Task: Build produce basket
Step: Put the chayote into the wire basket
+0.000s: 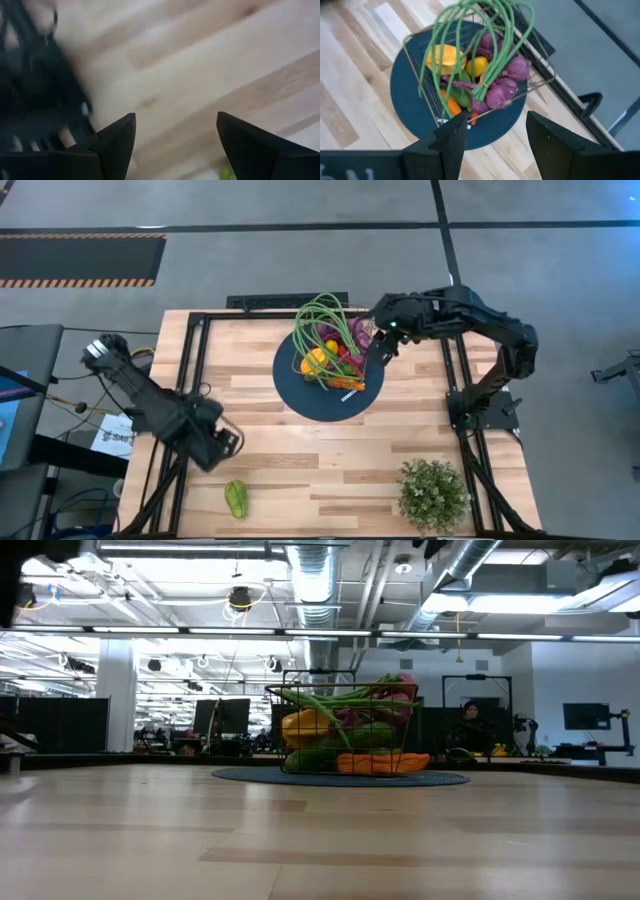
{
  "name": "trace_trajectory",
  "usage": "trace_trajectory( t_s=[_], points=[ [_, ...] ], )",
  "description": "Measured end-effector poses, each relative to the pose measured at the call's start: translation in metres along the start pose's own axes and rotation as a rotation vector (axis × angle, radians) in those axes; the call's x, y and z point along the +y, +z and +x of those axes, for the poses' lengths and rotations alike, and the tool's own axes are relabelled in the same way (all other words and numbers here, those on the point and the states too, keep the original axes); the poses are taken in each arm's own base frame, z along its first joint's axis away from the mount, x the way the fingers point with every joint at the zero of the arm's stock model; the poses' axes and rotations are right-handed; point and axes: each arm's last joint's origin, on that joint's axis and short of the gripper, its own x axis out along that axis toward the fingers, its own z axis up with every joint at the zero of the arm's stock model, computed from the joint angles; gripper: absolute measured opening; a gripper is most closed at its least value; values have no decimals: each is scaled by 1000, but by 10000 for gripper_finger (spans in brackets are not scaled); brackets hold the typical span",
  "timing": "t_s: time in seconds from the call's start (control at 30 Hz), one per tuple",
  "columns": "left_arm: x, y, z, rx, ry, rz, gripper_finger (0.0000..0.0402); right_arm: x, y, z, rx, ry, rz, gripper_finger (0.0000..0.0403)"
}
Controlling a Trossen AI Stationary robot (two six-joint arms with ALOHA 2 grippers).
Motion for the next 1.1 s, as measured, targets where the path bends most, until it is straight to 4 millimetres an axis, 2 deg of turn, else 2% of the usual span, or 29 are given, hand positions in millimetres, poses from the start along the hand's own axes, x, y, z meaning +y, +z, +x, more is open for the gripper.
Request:
trace_trajectory(
  t_s=[0.1,0.27,0.5,0.63,0.77,0.97,1.1],
  points=[
    [-3,-23,4,23,26,-75,263,-1,0,8,26,-20,36,225],
    [-15,-55,9,125,8,-197,263,-1,2,10,21,-20,53,225],
    [-52,-97,24,296,-167,-268,263,0,3,13,31,-27,31,225],
    [-65,-108,30,393,-204,-292,263,0,2,13,33,-27,-16,225],
    [-69,-116,38,488,-97,-350,263,1,2,13,33,-24,-58,225],
    [-84,-115,61,471,-54,-412,263,1,2,13,37,-14,-129,225],
    [-97,-111,74,405,-113,-448,263,2,2,13,39,4,-159,225]
  ],
)
